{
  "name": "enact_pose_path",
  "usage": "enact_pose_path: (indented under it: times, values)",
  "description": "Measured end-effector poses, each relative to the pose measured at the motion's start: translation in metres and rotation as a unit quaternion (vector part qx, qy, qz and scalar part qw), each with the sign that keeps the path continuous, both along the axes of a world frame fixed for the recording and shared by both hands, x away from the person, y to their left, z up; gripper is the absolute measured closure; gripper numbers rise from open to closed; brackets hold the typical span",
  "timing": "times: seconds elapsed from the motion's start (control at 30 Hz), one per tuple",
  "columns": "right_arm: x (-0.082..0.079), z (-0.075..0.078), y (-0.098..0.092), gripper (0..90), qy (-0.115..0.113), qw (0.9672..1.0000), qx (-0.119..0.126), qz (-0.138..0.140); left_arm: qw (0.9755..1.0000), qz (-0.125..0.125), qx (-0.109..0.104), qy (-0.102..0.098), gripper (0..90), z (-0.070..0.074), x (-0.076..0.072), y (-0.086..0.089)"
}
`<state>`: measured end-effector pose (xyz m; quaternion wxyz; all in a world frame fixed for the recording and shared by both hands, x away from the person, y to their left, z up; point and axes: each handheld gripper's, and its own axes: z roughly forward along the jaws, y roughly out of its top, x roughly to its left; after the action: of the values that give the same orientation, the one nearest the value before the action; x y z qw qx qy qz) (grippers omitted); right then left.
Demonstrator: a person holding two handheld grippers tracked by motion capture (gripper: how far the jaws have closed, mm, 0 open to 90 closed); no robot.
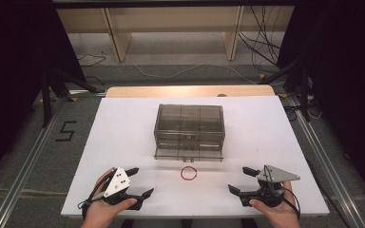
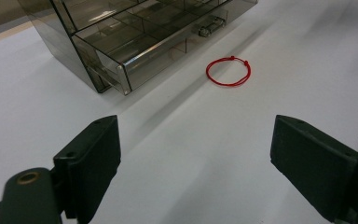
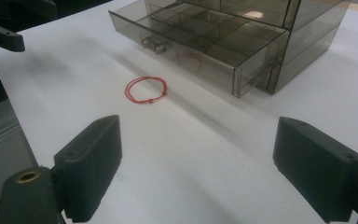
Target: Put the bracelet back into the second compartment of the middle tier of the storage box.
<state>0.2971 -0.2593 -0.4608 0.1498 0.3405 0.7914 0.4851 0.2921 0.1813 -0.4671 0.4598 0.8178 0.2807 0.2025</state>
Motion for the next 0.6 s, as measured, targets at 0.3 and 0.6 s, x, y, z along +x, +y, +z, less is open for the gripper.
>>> enact_pose_path:
  times: [0.3,0.6]
  values:
    - [0.002,0.001,0.004,19.6,0.001,1.0,0.003,0.001,1.0,0.002,0.0,0.001,15.8,-0.001,0.001,0.0]
    - [0.009,0.002,0.021,29.1,0.003,0.9999,-0.001,0.011,1.0,0.001,-0.001,0.001,15.8,-0.002,0.001,-0.002]
